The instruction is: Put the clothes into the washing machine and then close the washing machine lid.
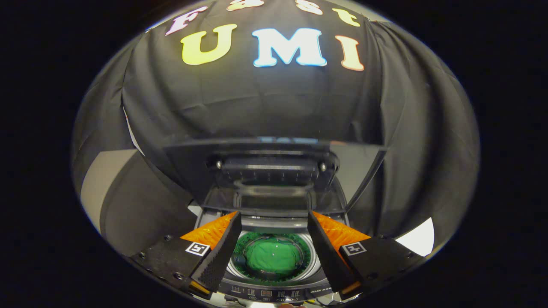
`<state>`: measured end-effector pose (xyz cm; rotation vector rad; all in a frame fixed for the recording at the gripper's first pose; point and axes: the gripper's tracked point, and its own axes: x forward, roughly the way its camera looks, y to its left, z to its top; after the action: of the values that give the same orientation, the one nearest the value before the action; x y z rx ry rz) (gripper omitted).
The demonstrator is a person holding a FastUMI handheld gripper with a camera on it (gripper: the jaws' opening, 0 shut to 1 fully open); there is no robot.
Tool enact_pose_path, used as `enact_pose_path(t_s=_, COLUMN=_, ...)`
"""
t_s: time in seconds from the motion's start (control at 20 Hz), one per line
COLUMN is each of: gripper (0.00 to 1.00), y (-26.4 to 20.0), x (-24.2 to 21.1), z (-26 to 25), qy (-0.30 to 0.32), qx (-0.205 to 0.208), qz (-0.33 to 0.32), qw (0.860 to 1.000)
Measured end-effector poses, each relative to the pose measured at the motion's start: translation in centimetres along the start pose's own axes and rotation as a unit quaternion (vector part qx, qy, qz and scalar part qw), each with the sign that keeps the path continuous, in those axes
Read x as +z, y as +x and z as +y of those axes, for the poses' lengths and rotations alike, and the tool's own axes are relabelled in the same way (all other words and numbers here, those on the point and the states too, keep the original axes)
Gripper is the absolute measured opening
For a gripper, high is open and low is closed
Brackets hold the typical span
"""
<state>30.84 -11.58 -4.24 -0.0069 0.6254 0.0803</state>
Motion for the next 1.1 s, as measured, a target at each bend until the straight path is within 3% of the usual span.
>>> enact_pose_path(t_s=0.35, gripper=0.96, y=-1.1, x=7.4, z=1.4, qy=-0.020, qx=0.009, qz=-0.047, qw=0.999)
enact_pose_path(t_s=0.65, gripper=0.96, y=1.4, x=12.7, z=2.0, qy=-0.004, qx=0.017, qz=-0.035, qw=0.999)
enact_pose_path(t_s=0.9, gripper=0.97, y=5.6, x=12.6, z=2.6, qy=-0.006, qx=0.023, qz=0.039, qw=0.999)
enact_pose_path(t_s=1.1, gripper=0.97, y=7.8, x=11.0, z=2.2, qy=-0.015, qx=0.004, qz=0.080, qw=0.997)
